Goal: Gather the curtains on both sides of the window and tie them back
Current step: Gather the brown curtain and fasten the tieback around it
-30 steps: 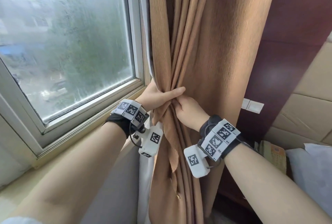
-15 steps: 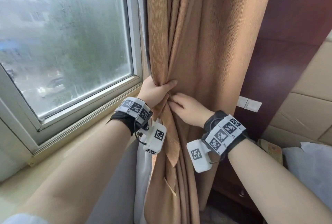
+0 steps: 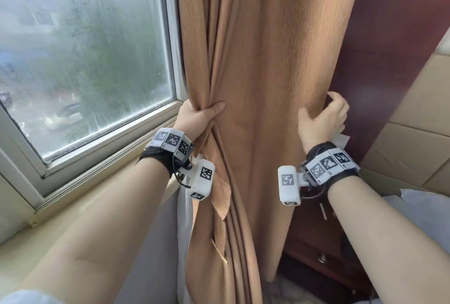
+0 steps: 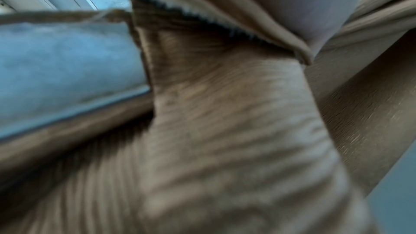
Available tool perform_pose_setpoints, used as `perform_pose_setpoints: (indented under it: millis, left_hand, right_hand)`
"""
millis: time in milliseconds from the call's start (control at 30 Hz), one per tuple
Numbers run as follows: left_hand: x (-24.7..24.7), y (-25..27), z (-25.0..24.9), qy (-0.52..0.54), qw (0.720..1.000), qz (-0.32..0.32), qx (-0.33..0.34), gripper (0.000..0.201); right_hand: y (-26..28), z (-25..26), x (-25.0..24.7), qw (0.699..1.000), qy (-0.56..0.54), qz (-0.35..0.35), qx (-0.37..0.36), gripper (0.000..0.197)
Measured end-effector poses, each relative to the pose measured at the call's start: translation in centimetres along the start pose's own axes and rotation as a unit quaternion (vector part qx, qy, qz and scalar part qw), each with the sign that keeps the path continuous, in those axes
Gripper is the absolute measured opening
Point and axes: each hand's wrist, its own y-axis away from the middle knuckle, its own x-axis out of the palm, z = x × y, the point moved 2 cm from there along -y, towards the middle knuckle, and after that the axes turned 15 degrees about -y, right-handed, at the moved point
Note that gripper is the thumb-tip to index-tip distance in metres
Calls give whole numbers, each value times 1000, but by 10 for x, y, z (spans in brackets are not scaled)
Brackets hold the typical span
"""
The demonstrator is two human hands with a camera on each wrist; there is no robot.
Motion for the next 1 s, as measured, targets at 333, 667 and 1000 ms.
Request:
perform_pose_setpoints:
  millis: [333, 667, 1000]
  left_hand:
    - [1, -2, 2, 7, 1000, -3, -2, 37]
    - [4, -7, 5, 8, 1000, -21, 0, 44]
    - [9, -10, 6, -10, 999, -28, 17, 39]
  right_hand:
    - [-14, -17, 7, 989, -56, 88, 103, 72]
    - [11, 8, 8, 988, -86, 124, -35, 39]
    - [60, 77, 20, 926, -72, 336, -159, 30]
